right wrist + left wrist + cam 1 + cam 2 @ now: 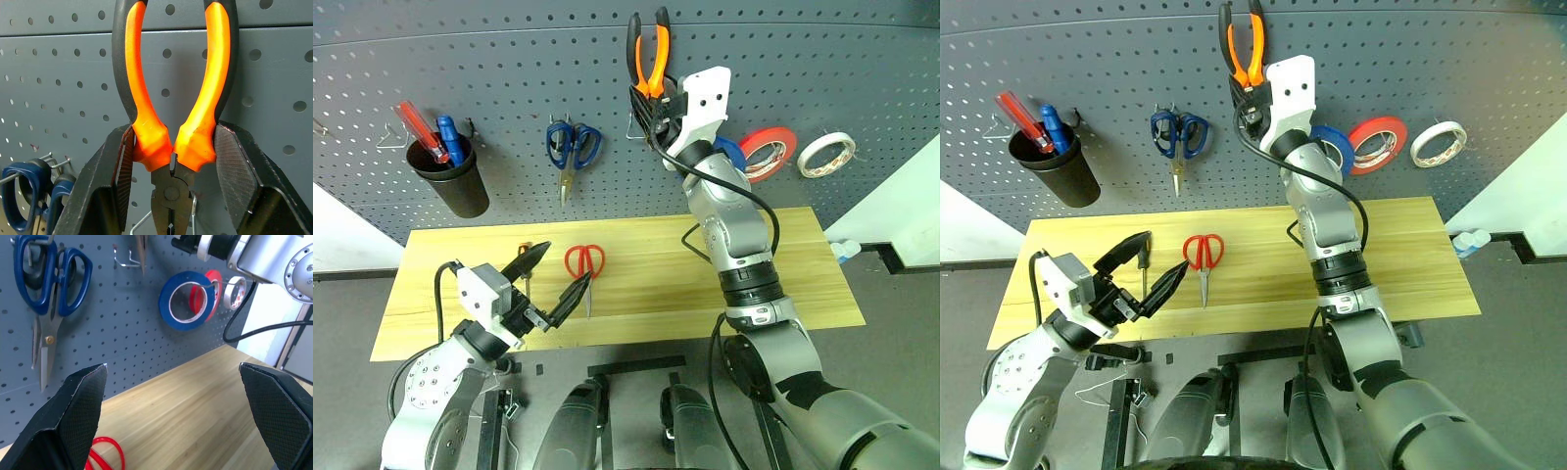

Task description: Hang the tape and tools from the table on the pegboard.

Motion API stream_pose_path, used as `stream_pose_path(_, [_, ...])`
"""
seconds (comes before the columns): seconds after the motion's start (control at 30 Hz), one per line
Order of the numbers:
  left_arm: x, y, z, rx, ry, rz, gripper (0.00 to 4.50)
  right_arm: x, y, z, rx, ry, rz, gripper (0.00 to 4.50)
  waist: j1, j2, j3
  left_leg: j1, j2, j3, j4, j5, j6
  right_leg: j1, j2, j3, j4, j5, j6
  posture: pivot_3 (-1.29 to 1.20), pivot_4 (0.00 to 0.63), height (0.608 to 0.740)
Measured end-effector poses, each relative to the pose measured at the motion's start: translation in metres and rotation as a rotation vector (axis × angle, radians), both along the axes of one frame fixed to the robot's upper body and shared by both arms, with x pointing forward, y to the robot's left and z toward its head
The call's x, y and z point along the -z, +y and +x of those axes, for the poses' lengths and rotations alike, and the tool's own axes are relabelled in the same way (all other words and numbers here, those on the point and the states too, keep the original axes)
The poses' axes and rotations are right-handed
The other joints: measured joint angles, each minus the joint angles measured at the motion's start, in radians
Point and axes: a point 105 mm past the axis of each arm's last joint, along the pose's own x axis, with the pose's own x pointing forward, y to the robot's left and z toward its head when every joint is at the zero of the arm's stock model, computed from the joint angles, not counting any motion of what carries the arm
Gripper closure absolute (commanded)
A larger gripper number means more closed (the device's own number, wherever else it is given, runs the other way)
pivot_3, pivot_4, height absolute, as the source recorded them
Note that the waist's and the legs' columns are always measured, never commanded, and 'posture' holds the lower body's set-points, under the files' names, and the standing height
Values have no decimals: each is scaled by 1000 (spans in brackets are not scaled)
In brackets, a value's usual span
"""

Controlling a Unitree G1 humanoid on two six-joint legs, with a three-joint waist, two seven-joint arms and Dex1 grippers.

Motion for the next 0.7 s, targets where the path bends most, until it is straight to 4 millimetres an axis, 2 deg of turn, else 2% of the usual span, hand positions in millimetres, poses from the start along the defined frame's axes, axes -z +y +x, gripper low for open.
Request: stream_pose_path(0.7, [-8, 8, 5, -90, -90, -100, 0, -8, -8, 1, 6, -25, -27, 2425, 0, 0, 0, 0, 9, 0, 0, 1, -2, -1, 8, 0, 0, 5, -7, 39, 174, 740])
